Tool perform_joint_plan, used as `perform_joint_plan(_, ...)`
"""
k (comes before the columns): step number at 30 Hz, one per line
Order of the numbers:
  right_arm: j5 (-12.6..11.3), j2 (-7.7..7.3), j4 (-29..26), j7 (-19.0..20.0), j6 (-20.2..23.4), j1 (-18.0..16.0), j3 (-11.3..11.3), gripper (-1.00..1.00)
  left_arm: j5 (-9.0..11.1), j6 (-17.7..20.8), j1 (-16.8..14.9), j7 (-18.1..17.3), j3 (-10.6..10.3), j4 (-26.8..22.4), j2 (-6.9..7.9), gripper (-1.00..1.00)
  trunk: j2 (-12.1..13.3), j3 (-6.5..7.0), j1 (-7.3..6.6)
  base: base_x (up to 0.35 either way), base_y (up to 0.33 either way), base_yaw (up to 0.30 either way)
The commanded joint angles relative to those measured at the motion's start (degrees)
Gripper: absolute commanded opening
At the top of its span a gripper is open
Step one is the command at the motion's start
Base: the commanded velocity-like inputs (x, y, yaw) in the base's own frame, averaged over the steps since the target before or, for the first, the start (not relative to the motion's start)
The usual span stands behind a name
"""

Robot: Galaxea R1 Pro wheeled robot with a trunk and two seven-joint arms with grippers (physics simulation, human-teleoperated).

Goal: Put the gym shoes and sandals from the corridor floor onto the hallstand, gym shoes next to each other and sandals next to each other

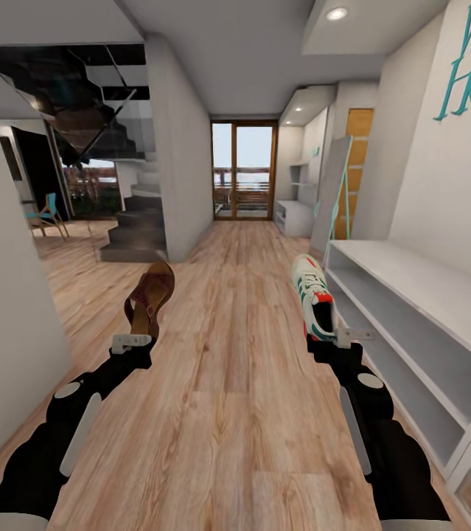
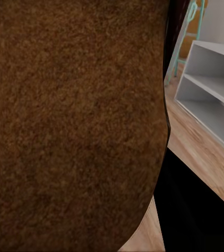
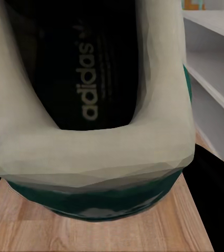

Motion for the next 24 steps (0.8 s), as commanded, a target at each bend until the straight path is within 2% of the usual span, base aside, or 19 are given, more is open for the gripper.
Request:
perform_joint_plan(1, 0.5, 0.04, -0.1, 0.0, 0.4, 0.0, 0.0, -1.0, 0.6, 0.5, 0.0, -0.1, 0.0, -0.1, -0.01, -1.0, 0.0, -0.06, 0.02, 0.344, 0.0, 0.0)
perform_joint_plan(24, 0.5, 0.04, -0.1, 0.0, 0.4, 0.0, -0.1, -1.0, 0.6, 0.5, 0.1, -0.1, 0.0, -1.4, -0.01, -1.0, 0.0, -0.06, 0.02, 0.344, 0.0, 0.0)
